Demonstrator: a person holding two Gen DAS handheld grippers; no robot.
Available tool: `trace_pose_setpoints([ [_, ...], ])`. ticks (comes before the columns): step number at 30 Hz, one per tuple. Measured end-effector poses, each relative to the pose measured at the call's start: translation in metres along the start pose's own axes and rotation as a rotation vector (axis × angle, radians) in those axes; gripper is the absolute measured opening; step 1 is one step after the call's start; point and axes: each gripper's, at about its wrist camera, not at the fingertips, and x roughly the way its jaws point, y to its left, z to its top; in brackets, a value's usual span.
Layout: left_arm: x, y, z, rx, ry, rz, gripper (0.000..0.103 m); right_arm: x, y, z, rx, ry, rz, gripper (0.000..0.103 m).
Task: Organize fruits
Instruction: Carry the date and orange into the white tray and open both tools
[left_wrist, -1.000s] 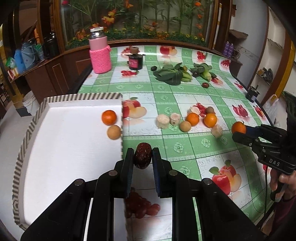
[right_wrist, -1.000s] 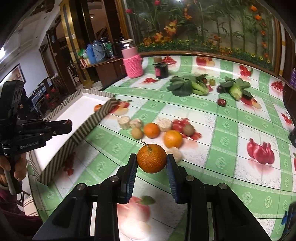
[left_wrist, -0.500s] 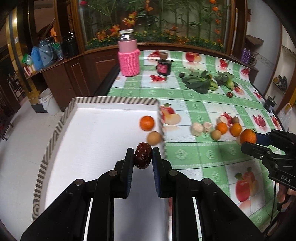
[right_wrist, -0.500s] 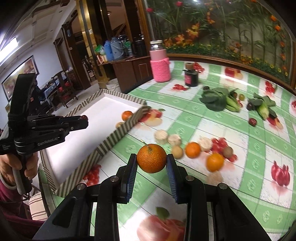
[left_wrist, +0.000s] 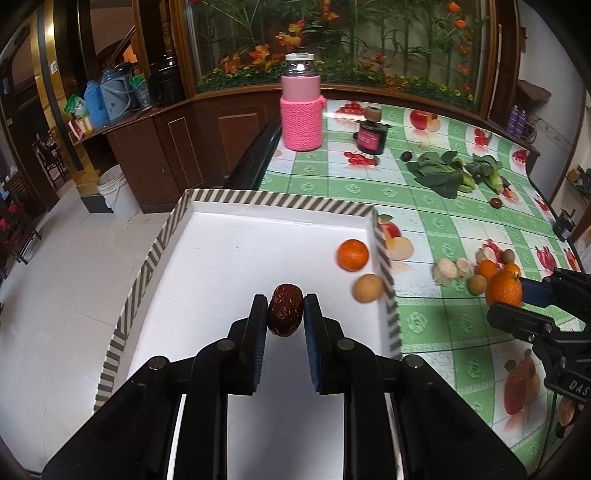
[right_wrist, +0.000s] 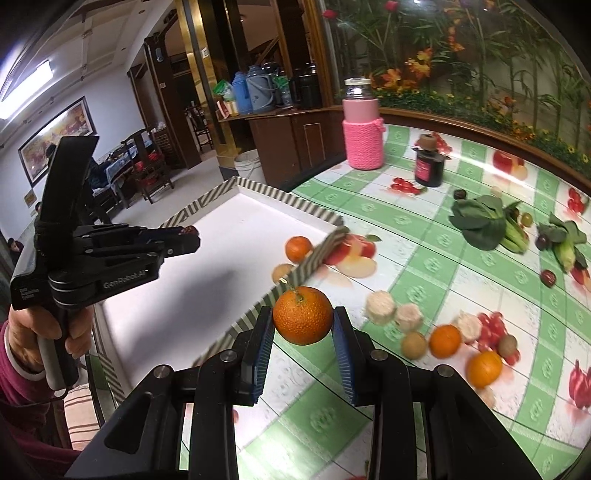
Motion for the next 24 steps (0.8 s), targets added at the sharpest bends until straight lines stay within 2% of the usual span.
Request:
trace_pose_setpoints([
  [10,0.025,0.019,0.010,-0.023,0.025,0.041,0.017,0.034,0.021,0.022,-0.048,0.033,0.040,0.032],
  [24,0.067,0.036,0.026,-0.075,0.087,0.055,0.017,0.097,0.035,0.054,-0.102,0.102,0.085,0.032],
])
